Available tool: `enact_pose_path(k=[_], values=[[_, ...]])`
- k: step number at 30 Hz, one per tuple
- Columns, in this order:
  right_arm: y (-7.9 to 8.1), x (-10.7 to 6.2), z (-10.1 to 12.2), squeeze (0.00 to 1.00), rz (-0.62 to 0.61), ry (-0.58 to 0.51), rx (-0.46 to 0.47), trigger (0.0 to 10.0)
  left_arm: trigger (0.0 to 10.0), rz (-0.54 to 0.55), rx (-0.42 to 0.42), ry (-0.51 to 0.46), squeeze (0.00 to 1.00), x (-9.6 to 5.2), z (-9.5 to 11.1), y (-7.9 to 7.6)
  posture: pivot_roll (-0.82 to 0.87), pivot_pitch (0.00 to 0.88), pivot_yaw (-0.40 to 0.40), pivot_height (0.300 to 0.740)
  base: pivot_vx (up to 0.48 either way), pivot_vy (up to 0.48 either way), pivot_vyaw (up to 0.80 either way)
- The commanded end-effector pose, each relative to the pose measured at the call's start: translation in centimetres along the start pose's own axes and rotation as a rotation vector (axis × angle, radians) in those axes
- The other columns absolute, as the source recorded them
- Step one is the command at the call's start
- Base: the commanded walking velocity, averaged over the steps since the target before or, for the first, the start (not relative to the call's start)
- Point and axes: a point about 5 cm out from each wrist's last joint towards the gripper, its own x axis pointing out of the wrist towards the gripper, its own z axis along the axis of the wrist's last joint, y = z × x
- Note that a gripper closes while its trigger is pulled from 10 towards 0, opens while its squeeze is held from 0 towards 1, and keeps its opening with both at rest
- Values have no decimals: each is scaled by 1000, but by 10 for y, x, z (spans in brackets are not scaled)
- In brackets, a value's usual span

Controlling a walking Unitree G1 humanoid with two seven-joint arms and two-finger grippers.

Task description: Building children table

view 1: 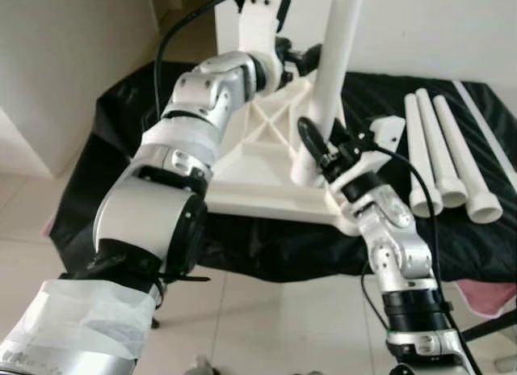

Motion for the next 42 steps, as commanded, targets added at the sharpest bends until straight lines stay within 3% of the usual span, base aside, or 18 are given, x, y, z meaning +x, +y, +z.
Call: enact_pose_path(k=[1, 7, 11, 14, 28, 29, 30, 31, 33, 42], values=[[5, -1, -21, 0, 14, 117, 14, 10000, 10000, -287, 40, -87, 0, 6, 29, -36, -15, 0, -21, 740, 0, 0, 0], [7, 1, -22, 0, 21, 124, 11, 10000, 10000, -340, 34, -96, 0, 11, 26, -52, -16, 0, -23, 740, 0, 0, 0], [8, 2, -22, 0, 24, 126, 12, 10000, 10000, -345, 36, -90, 0, 12, 23, -55, -15, 0, -23, 740, 0, 0, 0], [10, 4, -22, 0, 33, 123, 13, 10000, 10000, -385, 43, -88, 0, 14, 20, -68, -12, 0, -24, 740, 0, 0, 0], [12, 5, -22, 0, 33, 115, 14, 10000, 10000, -367, 45, -85, 0, 11, 19, -64, -14, 0, -20, 740, 0, 0, 0], [11, 4, -21, 0, 25, 108, 15, 10000, 10000, -342, 54, -89, 0, 11, 18, -59, -14, 0, -20, 740, 0, 0, 0], [8, 3, -18, 0, 0, 86, 12, 10000, 10000, -265, 66, -100, 0, 8, 16, -43, -20, 0, -15, 740, 0, 0, 0], [8, 3, -18, 0, 0, 86, 12, 10000, 10000, -265, 66, -100, 0, 8, 16, -43, -20, 0, -15, 740, 0, 0, 0], [0, 0, -8, 0, -70, 39, -7, 10000, 10000, -112, 94, -110, 0, -5, 9, -8, -29, 0, -11, 740, 0, 0, 0], [-23, -4, 9, 0, -253, -3, -64, 10000, 10000, 29, 124, -112, 0, -36, -14, 33, -42, 0, -1, 740, 0, 0, 0]])
